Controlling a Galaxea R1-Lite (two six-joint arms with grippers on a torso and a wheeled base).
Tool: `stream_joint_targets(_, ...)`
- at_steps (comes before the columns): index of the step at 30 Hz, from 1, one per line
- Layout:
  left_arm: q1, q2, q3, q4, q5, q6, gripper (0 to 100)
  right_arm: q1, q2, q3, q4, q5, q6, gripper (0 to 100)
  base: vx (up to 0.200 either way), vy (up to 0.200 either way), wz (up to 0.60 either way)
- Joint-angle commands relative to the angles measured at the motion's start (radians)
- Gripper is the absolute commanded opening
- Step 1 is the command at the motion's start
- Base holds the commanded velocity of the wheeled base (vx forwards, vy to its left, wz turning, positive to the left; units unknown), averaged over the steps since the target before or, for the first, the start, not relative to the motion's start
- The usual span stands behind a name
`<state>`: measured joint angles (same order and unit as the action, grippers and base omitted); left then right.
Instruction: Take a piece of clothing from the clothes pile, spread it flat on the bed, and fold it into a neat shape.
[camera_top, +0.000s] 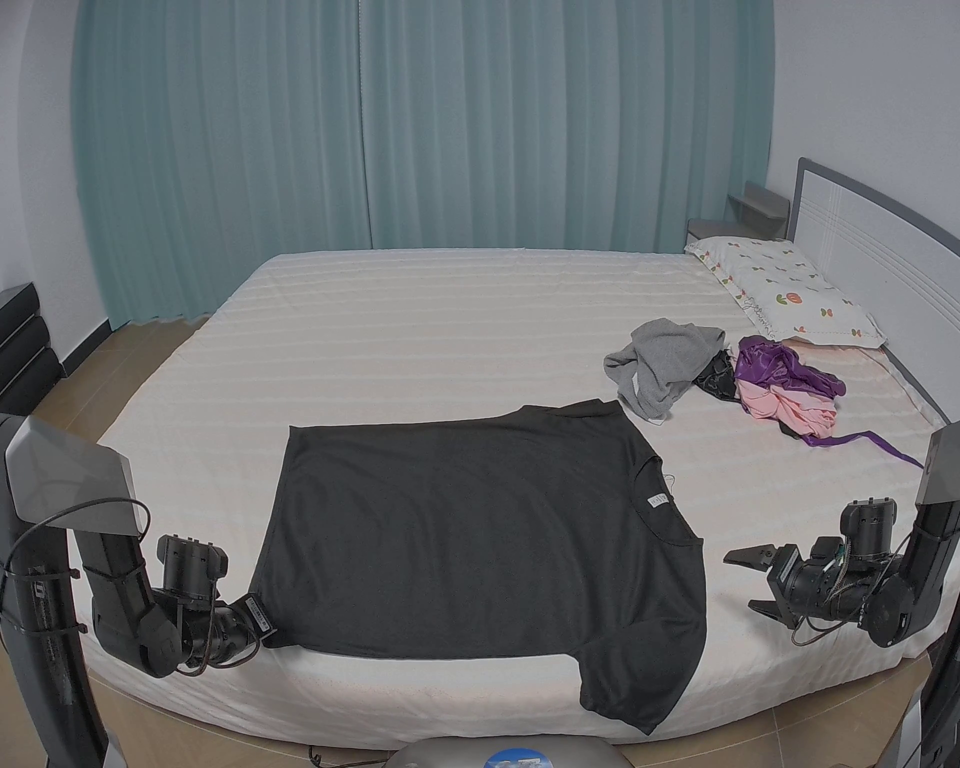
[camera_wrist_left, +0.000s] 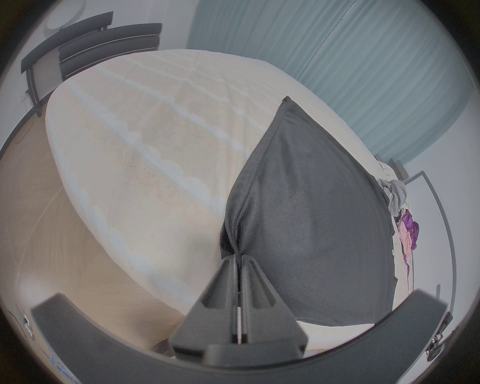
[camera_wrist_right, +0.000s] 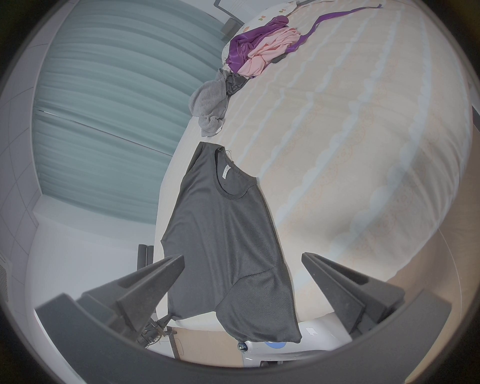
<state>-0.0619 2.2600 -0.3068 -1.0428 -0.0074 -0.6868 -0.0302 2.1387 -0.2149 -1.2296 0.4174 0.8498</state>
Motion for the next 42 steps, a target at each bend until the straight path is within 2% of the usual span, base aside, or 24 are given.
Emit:
stream_joint_targets(1, 0.016, -0.013, 0.009, 0.0, 0.001, -0.003, 0, 0.003, 0.0, 0.003, -0.001, -0.002, -0.001, 100, 0.0, 0.0, 0.0)
stream_joint_targets(5, 0.016, -0.03, 0.018, 0.0, 0.0, -0.003, 0, 0.021, -0.005, 0.009, -0.001, -0.008, -0.001, 100, 0.0, 0.0, 0.0)
stream_joint_targets(10, 0.014, -0.05, 0.029, 0.0, 0.0, 0.0, 0, 0.078, 0.03, 0.002, 0.001, -0.078, -0.026, 100, 0.0, 0.0, 0.0)
stream_joint_targets(18, 0.014, -0.056, 0.035, 0.0, -0.009, -0.003, 0, 0.131, 0.086, -0.037, 0.002, -0.101, -0.032, 100, 0.0, 0.0, 0.0)
stream_joint_targets(22, 0.014, -0.056, 0.035, 0.0, -0.012, -0.005, 0, 0.168, 0.122, -0.097, 0.016, -0.183, -0.044, 100, 0.0, 0.0, 0.0)
stream_joint_targets(28, 0.016, -0.056, 0.034, 0.0, -0.014, -0.005, 0, 0.213, 0.159, -0.138, 0.021, -0.206, -0.049, 100, 0.0, 0.0, 0.0)
stream_joint_targets(30, 0.016, -0.056, 0.034, 0.0, -0.014, -0.005, 0, 0.23, 0.175, -0.17, 0.056, -0.235, -0.049, 100, 0.0, 0.0, 0.0)
stream_joint_targets(34, 0.016, -0.056, 0.034, 0.0, -0.014, -0.005, 0, 0.227, 0.165, -0.19, 0.094, -0.269, -0.061, 100, 0.0, 0.0, 0.0)
stream_joint_targets(42, 0.016, -0.051, 0.034, 0.0, -0.014, -0.005, 0, 0.181, 0.164, -0.19, 0.097, -0.269, -0.1, 100, 0.0, 0.0, 0.0)
